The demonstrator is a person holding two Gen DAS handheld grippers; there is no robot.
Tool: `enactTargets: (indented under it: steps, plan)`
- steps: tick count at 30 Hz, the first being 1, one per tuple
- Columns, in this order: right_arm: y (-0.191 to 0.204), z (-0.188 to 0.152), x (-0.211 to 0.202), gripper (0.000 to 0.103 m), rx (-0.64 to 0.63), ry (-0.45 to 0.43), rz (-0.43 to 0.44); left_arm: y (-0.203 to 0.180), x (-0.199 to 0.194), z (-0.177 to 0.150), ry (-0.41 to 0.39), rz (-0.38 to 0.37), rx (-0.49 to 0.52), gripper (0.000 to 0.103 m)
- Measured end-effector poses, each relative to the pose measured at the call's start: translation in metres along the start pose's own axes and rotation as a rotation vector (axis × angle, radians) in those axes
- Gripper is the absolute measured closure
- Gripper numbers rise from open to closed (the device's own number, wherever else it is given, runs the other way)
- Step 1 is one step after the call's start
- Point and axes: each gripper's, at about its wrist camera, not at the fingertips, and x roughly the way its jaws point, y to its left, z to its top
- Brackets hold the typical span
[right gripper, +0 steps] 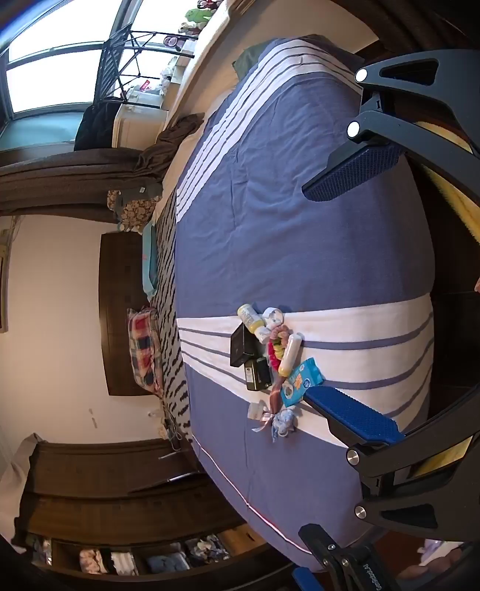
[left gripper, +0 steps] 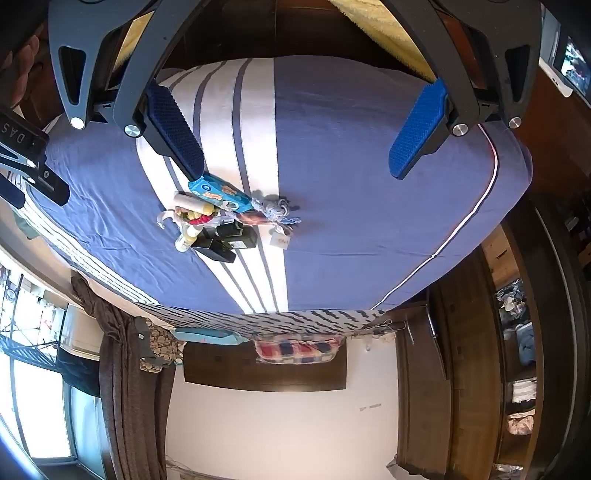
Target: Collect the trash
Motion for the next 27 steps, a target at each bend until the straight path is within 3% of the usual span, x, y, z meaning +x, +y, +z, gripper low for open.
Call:
enactTargets:
  steps: [27]
  plan:
    - [0.0002, -0.0003, -0.0040, 0.003, 0.004, -0.013, 0.013, -0.0003, -0.0065, 0.0045, -0.011, 0.005, -0.002, 0.008]
